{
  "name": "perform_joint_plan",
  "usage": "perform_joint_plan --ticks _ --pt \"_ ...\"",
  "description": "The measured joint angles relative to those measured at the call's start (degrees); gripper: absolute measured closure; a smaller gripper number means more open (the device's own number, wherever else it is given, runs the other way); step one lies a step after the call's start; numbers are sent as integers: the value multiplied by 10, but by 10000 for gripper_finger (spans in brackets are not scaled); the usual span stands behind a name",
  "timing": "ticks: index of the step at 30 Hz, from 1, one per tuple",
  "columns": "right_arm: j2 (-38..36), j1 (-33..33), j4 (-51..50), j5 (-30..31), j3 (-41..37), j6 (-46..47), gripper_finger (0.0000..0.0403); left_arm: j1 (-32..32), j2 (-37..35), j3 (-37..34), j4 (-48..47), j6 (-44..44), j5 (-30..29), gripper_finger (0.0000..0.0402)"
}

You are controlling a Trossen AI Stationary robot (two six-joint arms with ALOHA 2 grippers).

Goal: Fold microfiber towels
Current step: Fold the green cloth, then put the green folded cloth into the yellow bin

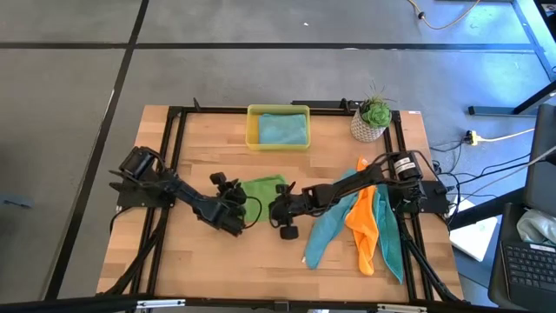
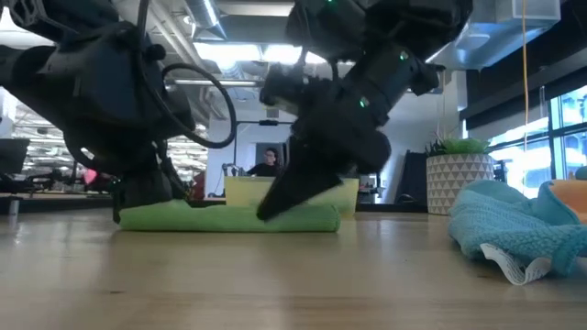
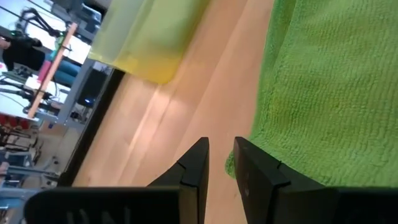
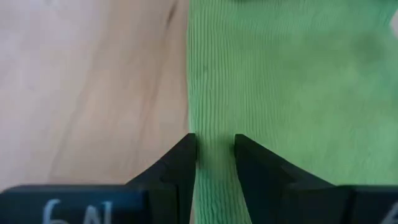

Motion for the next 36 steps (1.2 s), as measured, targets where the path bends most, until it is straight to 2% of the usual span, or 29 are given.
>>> perform_joint_plan --ticks 7,9,15,22,25,29,32,36 --pt "2 0 -22 0 0 -1 289 -36 -47 0 -124 -16 89 335" --pt "2 0 -23 0 0 -4 289 -53 -67 4 -125 -20 99 335" --pt "1 0 -26 14 14 -32 289 -109 -117 11 -80 -17 120 335" --pt "0 16 -32 20 69 -79 283 -173 -131 16 9 6 115 335" --pt "4 29 -44 23 86 -95 255 -188 -131 16 10 -2 112 335" --pt "26 37 -113 73 109 -107 194 -199 -131 14 10 -25 110 335" --pt "39 34 -127 84 120 -87 151 -208 -131 11 9 -41 110 335" --pt "46 21 -131 87 133 -58 126 -222 -131 11 8 -42 113 335"
